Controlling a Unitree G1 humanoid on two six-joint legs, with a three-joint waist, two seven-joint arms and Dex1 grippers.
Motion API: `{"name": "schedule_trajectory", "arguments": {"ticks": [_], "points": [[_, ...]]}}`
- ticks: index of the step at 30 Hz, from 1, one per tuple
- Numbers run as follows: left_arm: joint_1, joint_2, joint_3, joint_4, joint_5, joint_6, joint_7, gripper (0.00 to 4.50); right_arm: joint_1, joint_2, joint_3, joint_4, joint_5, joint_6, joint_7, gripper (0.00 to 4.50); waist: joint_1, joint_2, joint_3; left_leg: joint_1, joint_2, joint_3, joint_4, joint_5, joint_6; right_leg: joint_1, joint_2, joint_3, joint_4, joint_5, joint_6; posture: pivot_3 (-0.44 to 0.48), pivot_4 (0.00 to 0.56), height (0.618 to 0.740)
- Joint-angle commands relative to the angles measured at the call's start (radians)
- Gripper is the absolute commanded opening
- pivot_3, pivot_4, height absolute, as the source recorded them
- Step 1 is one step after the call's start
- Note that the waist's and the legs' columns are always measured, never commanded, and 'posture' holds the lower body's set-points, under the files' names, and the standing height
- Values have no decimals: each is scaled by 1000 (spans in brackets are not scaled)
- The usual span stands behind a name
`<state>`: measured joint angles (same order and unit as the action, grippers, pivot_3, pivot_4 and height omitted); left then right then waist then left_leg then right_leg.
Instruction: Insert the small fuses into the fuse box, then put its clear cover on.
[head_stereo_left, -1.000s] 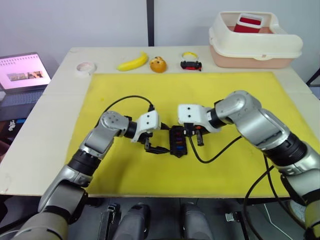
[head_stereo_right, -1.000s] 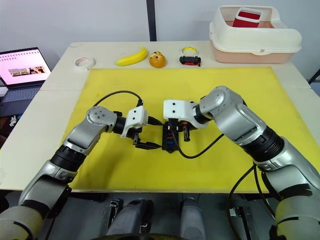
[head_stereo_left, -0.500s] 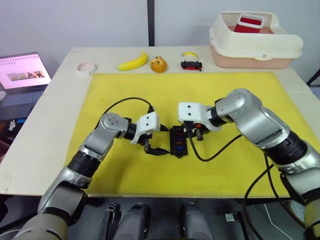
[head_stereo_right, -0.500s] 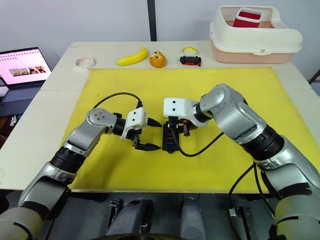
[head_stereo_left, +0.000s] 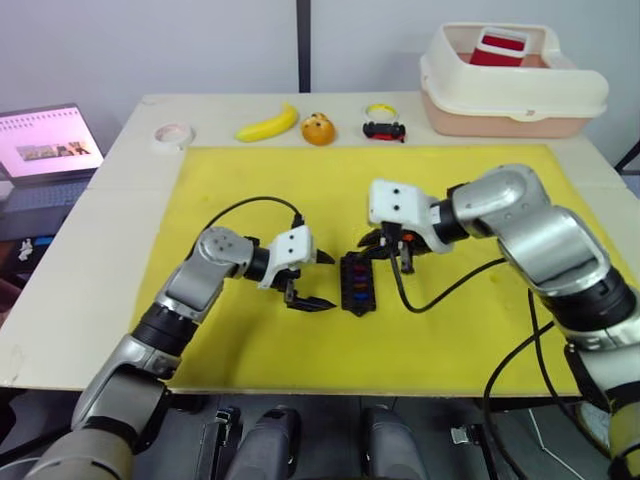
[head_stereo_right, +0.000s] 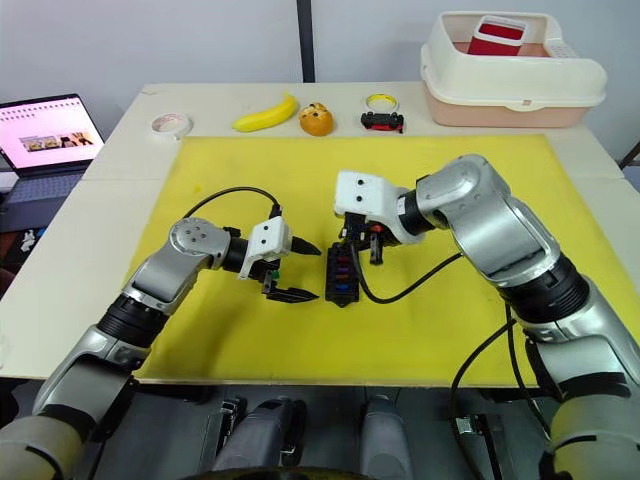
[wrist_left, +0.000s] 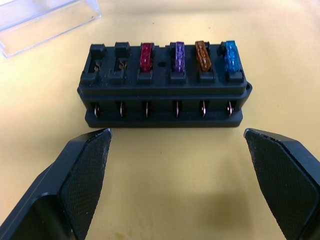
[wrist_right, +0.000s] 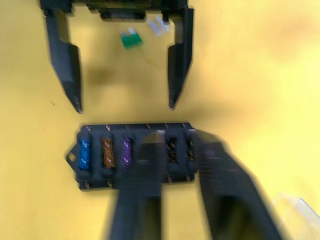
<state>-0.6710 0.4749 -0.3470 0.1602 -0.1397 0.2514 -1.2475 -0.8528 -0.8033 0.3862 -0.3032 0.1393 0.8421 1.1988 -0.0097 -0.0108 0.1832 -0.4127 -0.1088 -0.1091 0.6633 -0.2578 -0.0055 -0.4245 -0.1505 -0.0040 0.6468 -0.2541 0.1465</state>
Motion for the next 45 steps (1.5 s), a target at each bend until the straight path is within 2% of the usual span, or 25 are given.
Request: {"name": "schedule_trajectory", "arguments": {"ticks": [1, 7, 14, 33, 45], "points": [[-7, 5, 24, -5, -14, -1, -4, 4500, 68, 9, -71, -41, 30, -89, -33, 51, -1, 0, 0, 0, 0, 0, 0, 0, 0, 0, 0, 0, 0, 0, 0, 0, 150, 740], [-14, 9, 22, 11, -7, -11, -14, 4500, 156, 36, -111, -6, 43, -161, -92, 51, -3, 0, 0, 0, 0, 0, 0, 0, 0, 0, 0, 0, 0, 0, 0, 0, 150, 740], [-27, 11, 21, 23, 1, -17, -19, 4500, 187, 66, -133, 31, 65, -168, -122, 51, -2, 0, 0, 0, 0, 0, 0, 0, 0, 0, 0, 0, 0, 0, 0, 0, 150, 740], [-27, 28, 21, 1, 2, -12, -16, 4500, 281, 40, -70, 119, 6, -265, -119, 51, -1, 0, 0, 0, 0, 0, 0, 0, 0, 1, 0, 0, 0, 0, 0, 0, 150, 740], [-27, 25, 27, -11, -4, -5, -3, 4500, 282, 25, -25, 137, -43, -264, -116, 51, 0, 0, -1, 2, 0, 0, 0, 0, 0, 4, 0, 0, 0, 0, 0, 0, 150, 740]]}}
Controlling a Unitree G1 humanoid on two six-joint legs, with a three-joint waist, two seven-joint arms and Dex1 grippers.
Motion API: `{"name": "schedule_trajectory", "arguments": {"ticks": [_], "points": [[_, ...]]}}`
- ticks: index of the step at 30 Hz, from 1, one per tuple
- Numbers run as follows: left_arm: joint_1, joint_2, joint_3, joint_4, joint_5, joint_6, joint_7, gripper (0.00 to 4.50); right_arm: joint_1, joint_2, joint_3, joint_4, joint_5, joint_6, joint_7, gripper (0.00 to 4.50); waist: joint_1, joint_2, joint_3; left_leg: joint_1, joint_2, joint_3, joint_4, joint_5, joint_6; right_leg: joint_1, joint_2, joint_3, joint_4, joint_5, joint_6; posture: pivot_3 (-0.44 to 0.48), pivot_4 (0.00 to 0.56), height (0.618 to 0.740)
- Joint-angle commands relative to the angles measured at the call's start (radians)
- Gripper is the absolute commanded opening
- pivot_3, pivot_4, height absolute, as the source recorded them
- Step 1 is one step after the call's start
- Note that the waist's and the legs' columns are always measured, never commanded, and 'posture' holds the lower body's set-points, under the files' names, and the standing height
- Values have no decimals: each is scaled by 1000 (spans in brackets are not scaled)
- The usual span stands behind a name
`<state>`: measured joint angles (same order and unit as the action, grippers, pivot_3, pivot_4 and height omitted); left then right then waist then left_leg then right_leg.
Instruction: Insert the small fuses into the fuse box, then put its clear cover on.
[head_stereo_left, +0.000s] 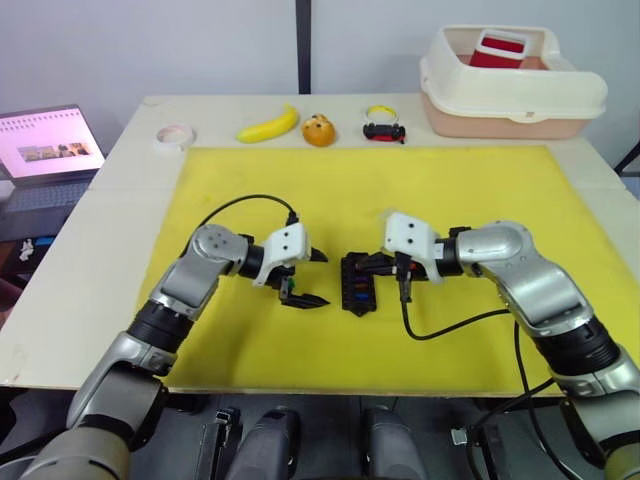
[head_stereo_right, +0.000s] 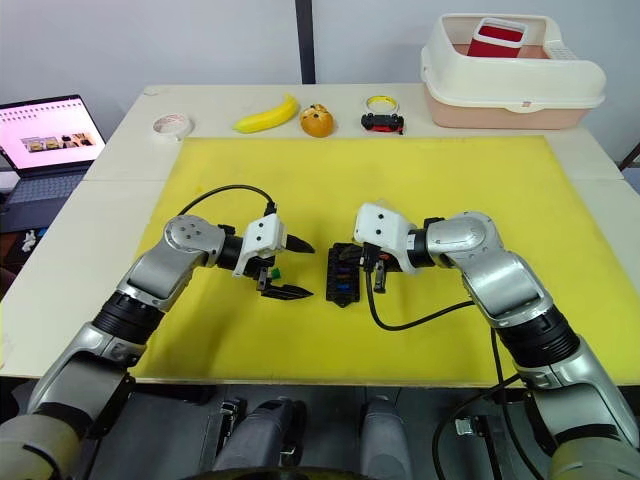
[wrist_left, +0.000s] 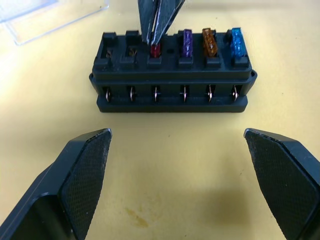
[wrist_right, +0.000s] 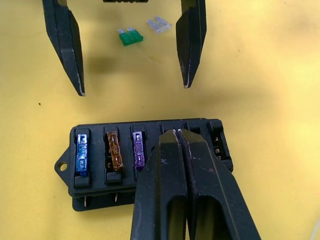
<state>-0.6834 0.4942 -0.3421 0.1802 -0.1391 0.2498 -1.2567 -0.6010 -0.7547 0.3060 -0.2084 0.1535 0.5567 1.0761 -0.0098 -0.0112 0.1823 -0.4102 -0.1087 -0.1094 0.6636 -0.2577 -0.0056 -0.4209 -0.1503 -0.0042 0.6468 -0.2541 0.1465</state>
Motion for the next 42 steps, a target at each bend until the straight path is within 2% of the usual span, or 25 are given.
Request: {"name": "schedule_trajectory", "arguments": {"ticks": [1, 12, 21, 24, 27, 33, 36, 39, 42], "points": [[-16, 5, 23, -32, -5, -2, 7, 4500, 29, -26, 62, 45, -65, 22, 7, 51, 0, 0, 0, 0, 0, 0, 0, 0, 0, 0, 0, 0, 0, 0, 0, 0, 150, 740], [-20, 7, 31, -42, -13, 8, 14, 4500, 35, -32, 79, 21, -93, 15, 16, 51, 1, -3, -2, 3, 0, -2, 0, 0, 0, 4, 0, -1, -1, 0, 0, 0, 150, 740], [-36, 14, 90, -93, -98, 110, 2, 4500, -76, 3, -90, -115, 96, 189, 13, 51, -1, -3, -2, 1, 0, -2, 0, 0, 0, 2, 0, -1, -1, 0, 0, 0, 150, 740], [-50, 57, 145, -135, -171, 199, -29, 4500, -115, -37, -161, -151, 156, 252, 26, 51, -2, -2, -1, -1, 0, -2, 0, 0, 0, -1, 0, -1, 0, 0, 0, 0, 150, 740], [-44, 165, 201, -151, -215, 246, -92, 4500, -97, -132, -221, -180, 182, 256, 58, 51, -2, -2, -1, -2, 0, -2, -1, 0, 0, -3, 0, -1, 0, 0, 0, 0, 150, 740], [39, 395, 286, -135, -248, 276, -186, 4500, 78, -354, -343, -198, 174, 158, 130, 51, -3, -1, -1, -2, 0, -1, -2, -3, 6, -3, 0, -1, 0, 0, 0, 0, 150, 740], [84, 481, 318, -102, -249, 272, -221, 4500, 200, -436, -434, -170, 167, 108, 157, 863, 0, -1, 0, -2, 0, 0, -1, -3, 6, -3, 0, -1, -1, 0, 0, 0, 150, 740], [115, 529, 338, -61, -244, 251, -233, 4500, 308, -489, -522, -125, 151, 52, 176, 2543, -1, -1, 0, -2, 0, 0, -1, -4, 6, -3, 0, -1, -1, 0, 0, 0, 150, 740], [135, 548, 340, -35, -232, 229, -236, 4500, 373, -512, -576, -87, 138, 7, 179, 3903, -1, 0, 0, -2, 1, 0, -1, -4, 6, -3, 0, -1, 0, 0, 0, 0, 150, 740]]}}
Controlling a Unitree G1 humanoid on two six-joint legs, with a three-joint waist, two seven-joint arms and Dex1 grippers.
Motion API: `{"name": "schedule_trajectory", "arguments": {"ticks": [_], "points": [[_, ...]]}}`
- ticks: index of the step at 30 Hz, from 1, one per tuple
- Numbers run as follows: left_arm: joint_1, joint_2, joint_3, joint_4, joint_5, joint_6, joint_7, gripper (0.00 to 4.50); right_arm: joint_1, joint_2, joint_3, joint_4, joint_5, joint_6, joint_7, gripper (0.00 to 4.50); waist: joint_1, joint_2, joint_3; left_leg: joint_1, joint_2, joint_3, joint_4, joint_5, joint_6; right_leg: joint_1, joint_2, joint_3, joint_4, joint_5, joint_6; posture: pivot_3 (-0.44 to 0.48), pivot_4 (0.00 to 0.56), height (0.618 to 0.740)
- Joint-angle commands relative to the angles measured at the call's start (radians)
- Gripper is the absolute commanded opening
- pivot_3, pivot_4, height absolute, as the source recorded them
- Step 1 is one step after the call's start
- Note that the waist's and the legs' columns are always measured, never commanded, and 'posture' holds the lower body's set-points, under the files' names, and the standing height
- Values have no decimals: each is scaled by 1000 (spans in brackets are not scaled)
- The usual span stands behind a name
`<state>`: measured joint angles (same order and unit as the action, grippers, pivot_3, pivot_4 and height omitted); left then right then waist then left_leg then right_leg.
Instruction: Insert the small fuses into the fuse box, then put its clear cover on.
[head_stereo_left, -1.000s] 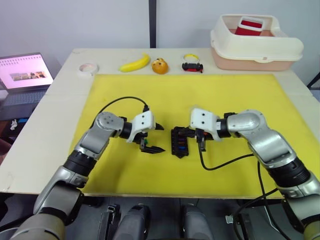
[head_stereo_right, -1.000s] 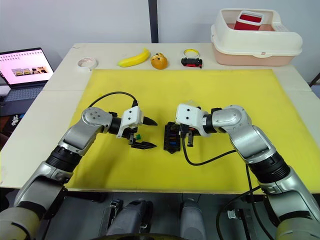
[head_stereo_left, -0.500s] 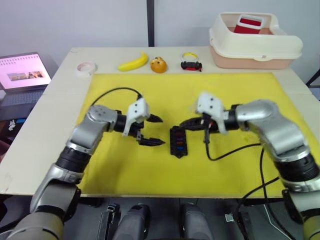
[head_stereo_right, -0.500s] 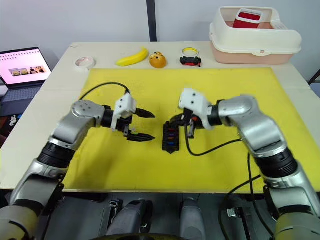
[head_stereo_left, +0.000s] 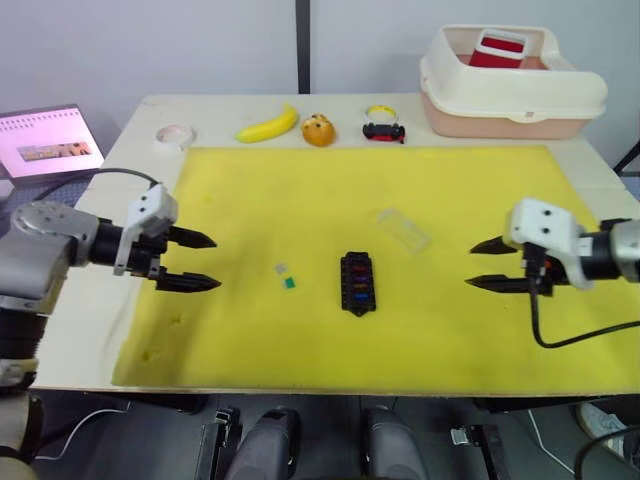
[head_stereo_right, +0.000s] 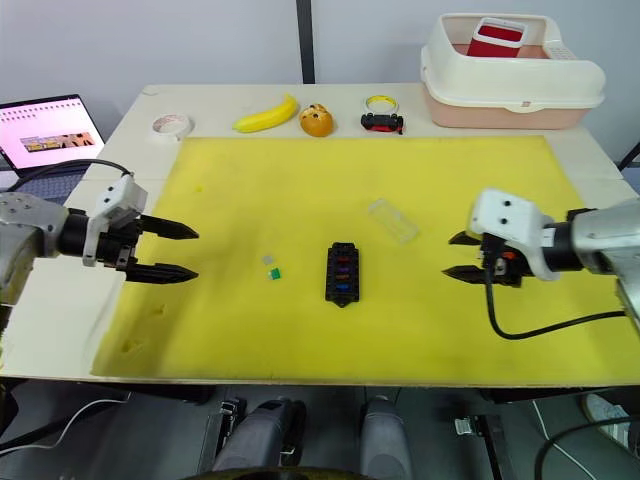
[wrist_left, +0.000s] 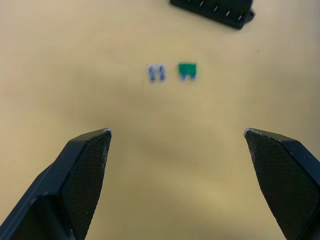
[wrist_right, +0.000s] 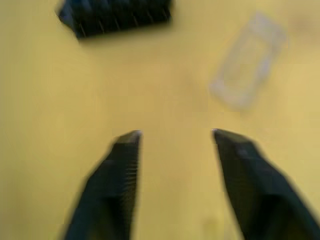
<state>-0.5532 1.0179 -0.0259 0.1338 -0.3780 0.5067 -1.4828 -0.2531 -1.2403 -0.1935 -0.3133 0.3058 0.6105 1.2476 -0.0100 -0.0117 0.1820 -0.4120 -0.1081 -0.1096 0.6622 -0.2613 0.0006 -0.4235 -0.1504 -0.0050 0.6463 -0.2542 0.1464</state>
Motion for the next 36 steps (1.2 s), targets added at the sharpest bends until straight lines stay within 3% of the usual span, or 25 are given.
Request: {"name": "schedule_trajectory", "arguments": {"ticks": [1, 14, 21, 30, 36], "points": [[9, 27, 24, 11, 7, -31, -12, 4500, 35, -28, -86, 19, -12, -53, 6, 4379, -1, 0, 0, 0, 0, 0, 0, 0, 0, 0, 0, 0, 0, 0, 0, 0, 150, 740], [-20, -148, -95, -37, -116, 235, -39, 4500, -174, 121, 62, -211, 145, 96, -137, 4452, -1, 0, 0, 0, 0, 0, 0, 0, 0, 0, 0, 0, 0, 0, 0, 0, 150, 740], [-59, -260, -169, 88, -88, 285, -17, 4500, -228, 151, 113, -276, 173, 161, -197, 4452, 0, 0, 0, 0, 0, 0, 1, 0, 0, 0, 0, 0, 0, 0, 0, 0, 150, 740], [-193, -400, -132, 371, -110, 429, 43, 4500, -243, 151, 128, -327, 219, 222, -233, 4452, 5, 0, 0, 0, 0, 0, 2, 0, 0, 1, 0, 0, 1, 0, 0, 0, 150, 740], [-189, -445, -136, 390, -119, 520, 66, 4500, -254, 150, 138, -334, 230, 240, -249, 4452, 15, 0, 0, 0, -1, 0, 3, 0, 0, 1, 0, 0, 1, 0, 0, 0, 150, 740]]}}
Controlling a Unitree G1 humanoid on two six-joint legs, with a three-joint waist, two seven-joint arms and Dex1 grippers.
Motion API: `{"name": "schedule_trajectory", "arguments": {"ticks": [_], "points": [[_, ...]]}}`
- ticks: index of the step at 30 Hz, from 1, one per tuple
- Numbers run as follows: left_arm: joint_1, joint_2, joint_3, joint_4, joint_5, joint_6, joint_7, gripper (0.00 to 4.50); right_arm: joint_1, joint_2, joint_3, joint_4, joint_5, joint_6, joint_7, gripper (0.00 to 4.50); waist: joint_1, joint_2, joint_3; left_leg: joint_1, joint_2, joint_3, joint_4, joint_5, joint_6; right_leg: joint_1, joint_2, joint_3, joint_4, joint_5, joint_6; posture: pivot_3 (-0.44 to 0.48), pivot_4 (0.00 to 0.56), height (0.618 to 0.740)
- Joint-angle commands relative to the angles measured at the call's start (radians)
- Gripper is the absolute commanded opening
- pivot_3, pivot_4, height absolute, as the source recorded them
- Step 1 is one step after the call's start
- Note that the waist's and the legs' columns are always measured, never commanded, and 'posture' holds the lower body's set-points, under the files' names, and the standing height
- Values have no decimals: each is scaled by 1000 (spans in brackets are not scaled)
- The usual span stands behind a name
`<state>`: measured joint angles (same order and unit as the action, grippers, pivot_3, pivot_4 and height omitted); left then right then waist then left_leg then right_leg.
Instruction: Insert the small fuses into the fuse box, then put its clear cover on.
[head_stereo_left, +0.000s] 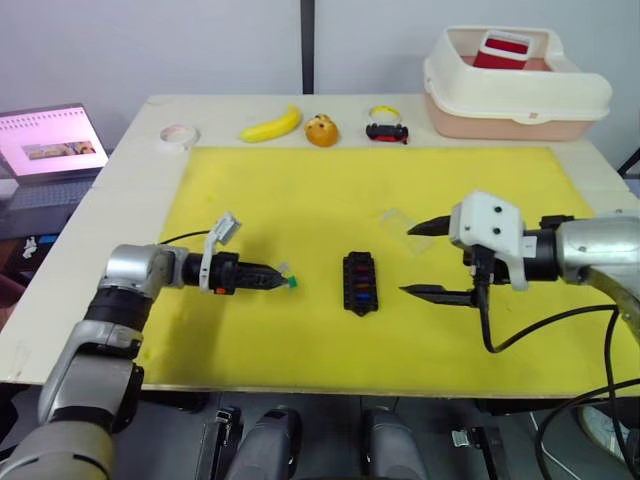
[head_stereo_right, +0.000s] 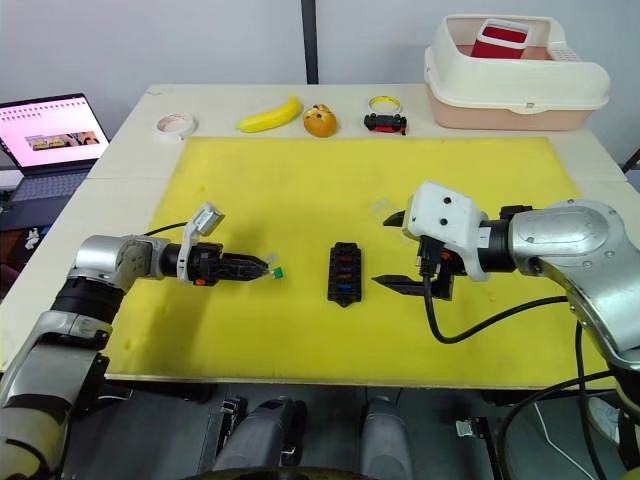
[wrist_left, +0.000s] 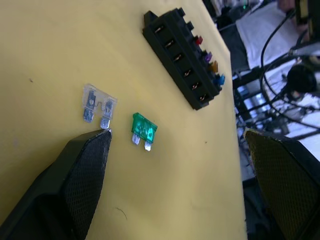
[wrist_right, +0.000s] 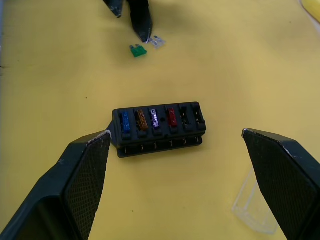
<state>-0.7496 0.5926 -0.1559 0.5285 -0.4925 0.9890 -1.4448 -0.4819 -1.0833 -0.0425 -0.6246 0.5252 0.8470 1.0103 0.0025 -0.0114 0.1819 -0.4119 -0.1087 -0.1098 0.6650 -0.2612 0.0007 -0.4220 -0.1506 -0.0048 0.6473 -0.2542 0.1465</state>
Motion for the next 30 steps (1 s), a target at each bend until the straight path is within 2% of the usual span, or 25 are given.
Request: {"name": "schedule_trajectory", "arguments": {"ticks": [1, 10, 30], "points": [[10, -26, -4, -7, -6, 54, 33, 4500, -27, -7, -11, -24, 12, 5, -14, 4452, 5, 0, 0, 0, 0, 0, 0, 0, 0, 0, 0, 0, 0, 0, 0, 0, 150, 740], [11, -53, -23, -48, -36, 161, 28, 4500, -37, -2, 8, -28, 18, 19, -39, 4452, 9, 0, 0, 0, 0, 0, 0, 0, 0, 0, 0, 0, 0, 0, 0, 0, 150, 740], [14, -62, -39, -70, -42, 254, 42, 4500, -30, -6, 19, -22, 6, 12, -70, 4452, 9, 0, 0, 0, 0, 0, 0, 0, 0, 0, 0, 0, -1, 0, 0, 0, 150, 740]]}}
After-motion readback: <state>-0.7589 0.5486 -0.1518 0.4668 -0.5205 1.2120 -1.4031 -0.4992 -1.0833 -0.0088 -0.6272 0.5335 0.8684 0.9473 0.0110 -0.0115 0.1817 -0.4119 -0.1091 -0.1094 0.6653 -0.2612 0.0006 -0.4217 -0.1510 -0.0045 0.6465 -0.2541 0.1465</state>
